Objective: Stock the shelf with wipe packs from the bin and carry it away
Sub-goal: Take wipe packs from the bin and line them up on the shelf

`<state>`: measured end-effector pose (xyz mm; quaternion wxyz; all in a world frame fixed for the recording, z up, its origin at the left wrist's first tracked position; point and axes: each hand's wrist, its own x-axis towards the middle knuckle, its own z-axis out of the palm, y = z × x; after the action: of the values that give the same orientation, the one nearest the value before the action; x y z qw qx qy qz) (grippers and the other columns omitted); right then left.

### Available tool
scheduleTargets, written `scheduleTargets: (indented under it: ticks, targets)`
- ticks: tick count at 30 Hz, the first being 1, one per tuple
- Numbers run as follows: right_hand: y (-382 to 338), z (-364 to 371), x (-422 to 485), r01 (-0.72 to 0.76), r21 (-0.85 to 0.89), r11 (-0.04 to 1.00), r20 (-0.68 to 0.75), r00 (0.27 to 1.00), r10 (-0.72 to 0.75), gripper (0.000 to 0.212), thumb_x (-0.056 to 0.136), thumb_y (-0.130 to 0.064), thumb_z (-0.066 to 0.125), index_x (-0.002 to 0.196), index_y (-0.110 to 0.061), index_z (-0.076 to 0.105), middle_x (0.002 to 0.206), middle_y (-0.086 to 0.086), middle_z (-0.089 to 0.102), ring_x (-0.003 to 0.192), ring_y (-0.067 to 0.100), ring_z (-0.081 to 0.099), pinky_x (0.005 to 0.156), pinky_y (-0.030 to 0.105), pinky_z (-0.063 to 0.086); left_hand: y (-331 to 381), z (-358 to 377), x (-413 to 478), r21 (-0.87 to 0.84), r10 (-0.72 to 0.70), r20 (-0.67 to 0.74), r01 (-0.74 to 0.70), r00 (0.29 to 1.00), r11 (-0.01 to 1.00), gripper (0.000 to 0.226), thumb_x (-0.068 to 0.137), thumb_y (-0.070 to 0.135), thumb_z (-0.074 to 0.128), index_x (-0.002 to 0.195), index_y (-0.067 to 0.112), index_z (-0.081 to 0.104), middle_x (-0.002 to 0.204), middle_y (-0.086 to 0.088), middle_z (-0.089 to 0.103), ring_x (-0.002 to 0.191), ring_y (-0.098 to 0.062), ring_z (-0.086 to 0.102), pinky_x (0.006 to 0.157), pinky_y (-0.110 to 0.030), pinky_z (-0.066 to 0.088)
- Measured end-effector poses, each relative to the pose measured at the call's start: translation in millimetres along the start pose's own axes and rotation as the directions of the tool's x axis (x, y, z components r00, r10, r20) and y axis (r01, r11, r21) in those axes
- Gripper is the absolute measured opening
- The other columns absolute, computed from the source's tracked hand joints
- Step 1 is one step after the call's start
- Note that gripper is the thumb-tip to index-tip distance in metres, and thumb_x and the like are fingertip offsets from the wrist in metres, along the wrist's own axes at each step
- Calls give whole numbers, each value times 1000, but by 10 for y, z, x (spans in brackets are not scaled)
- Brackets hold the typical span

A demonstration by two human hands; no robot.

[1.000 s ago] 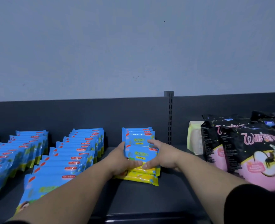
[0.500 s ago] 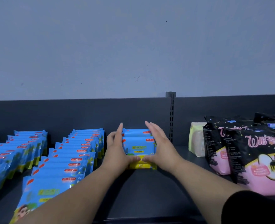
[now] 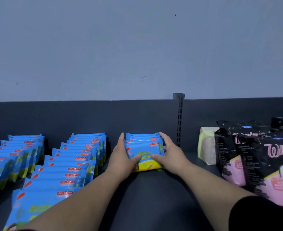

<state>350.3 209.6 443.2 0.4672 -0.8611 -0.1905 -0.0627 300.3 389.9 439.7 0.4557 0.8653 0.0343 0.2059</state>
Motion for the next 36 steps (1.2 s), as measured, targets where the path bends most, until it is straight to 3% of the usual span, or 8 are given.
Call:
scheduleTargets:
  ticks: [2, 6, 14, 18, 22, 27, 36]
  targets:
    - [-21, 38, -15, 27, -168, 985, 17, 1000, -25, 90, 79, -30, 76, 149, -37, 19, 126, -6, 51, 112, 10, 53, 98, 24, 44, -3, 73, -18, 103, 23, 67, -30, 997, 994, 101, 80, 25, 75, 152, 26, 5, 155, 0, 18, 138, -14, 30, 106, -19, 25]
    - [-45, 46, 13, 51, -286, 957, 48, 998, -39, 85, 76, -37, 78, 146, -34, 32, 124, -5, 38, 114, 9, 46, 98, 16, 36, 24, 139, -42, 213, 31, 172, -68, 985, 975, 96, 82, 28, 73, 152, 25, 8, 156, 2, 1, 136, -11, 30, 94, -8, 22]
    - [-94, -6, -13, 20, -368, 930, 57, 998, 2, 87, 76, -42, 77, 148, -35, 28, 137, -8, 30, 113, 6, 44, 98, 19, 39, 92, 125, -62, 372, -54, 233, -37, 971, 928, 105, 80, 45, 71, 150, 37, -8, 153, -7, -31, 144, -26, 18, 113, -30, 26]
    - [-148, -49, -131, -5, -447, 895, 24, 1000, 18, 90, 77, -51, 71, 150, -35, 21, 152, -7, 17, 130, 14, 39, 106, 30, 38, 116, 96, -119, 457, -59, 178, -30, 982, 889, 100, 83, 53, 63, 150, 37, -9, 153, -4, -33, 145, -32, -4, 117, -38, 15]
    - [-221, -105, -332, -40, -522, 852, -25, 999, 31, 84, 84, -51, 63, 151, -35, 16, 159, -3, 7, 142, 22, 24, 112, 36, 32, 191, 34, -178, 568, -56, 184, -59, 981, 821, 92, 87, 58, 52, 151, 31, -9, 154, -5, -30, 145, -35, -7, 117, -42, 12]
    - [-392, -230, -646, -110, -678, 727, -148, 989, 12, 80, 87, -56, 55, 152, -35, 12, 161, 1, 4, 147, 22, 8, 119, 37, 18, 386, -88, -296, 629, 103, 208, -213, 973, 747, 85, 90, 59, 45, 150, 33, -9, 157, -7, -23, 145, -35, -7, 117, -44, 10]
    - [-771, -332, -1736, -415, -703, 577, -472, 880, 59, 78, 87, -59, 52, 151, -34, 14, 159, 4, 11, 145, 25, 14, 117, 43, 19, 704, -166, -802, 516, 345, 375, -503, 860, 693, 83, 90, 61, 42, 151, 30, -3, 159, -5, -15, 146, -34, -4, 117, -44, 11]
